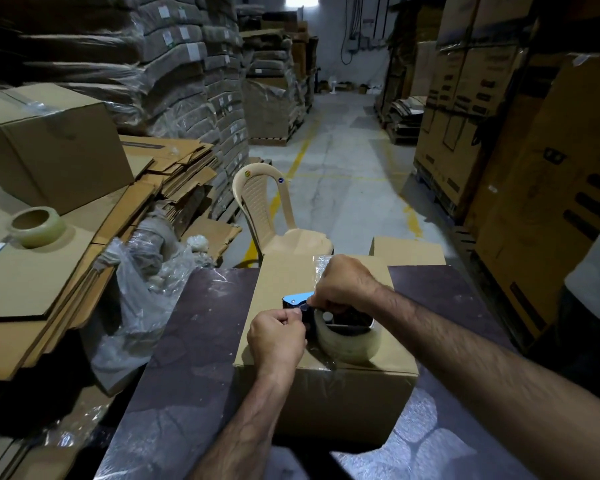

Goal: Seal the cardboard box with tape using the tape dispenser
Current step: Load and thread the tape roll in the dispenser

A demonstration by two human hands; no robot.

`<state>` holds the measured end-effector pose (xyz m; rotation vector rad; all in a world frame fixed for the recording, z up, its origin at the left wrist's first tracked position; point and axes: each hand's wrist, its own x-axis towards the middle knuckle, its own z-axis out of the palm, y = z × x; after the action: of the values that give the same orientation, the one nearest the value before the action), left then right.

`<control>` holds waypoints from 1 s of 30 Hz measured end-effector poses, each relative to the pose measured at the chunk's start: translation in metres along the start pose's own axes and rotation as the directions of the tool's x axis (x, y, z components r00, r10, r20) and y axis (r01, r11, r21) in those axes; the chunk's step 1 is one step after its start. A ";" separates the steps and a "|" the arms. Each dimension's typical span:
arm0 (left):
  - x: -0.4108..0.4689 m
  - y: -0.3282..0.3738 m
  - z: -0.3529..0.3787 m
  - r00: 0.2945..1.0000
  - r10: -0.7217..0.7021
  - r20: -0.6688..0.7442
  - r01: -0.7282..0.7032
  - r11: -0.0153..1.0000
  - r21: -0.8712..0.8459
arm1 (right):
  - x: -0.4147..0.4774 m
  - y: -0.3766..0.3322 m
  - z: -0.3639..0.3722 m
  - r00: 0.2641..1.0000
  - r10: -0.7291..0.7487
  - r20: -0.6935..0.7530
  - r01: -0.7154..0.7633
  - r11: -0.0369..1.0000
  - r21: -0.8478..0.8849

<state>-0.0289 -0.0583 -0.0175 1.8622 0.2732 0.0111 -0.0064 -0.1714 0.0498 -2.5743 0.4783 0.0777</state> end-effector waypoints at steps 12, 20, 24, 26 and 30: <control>0.005 0.005 -0.006 0.993 -0.093 0.076 0.090 0.995 0.046 | -0.003 0.005 0.015 0.912 -0.403 -0.083 0.351 0.867 -0.354; -0.007 0.007 -0.008 0.984 0.176 -0.018 -0.158 0.921 0.355 | -0.007 0.002 -0.004 0.923 -0.384 -0.012 0.370 0.897 -0.243; -0.001 0.000 -0.007 0.953 0.303 0.011 -0.282 0.870 0.404 | -0.023 0.020 -0.002 0.892 -0.439 -0.105 0.401 0.877 -0.265; 0.001 -0.003 -0.008 0.940 0.339 0.044 -0.325 0.847 0.420 | -0.032 0.029 0.008 0.879 -0.470 -0.082 0.426 0.850 -0.311; 0.008 -0.008 -0.012 0.922 0.378 0.086 -0.376 0.821 0.429 | -0.031 0.029 0.005 0.870 -0.493 0.010 0.455 0.794 -0.404</control>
<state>-0.0240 -0.0433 -0.0222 2.3434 -0.1124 0.2447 -0.0454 -0.1821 0.0356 -3.0276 -0.1960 -0.1450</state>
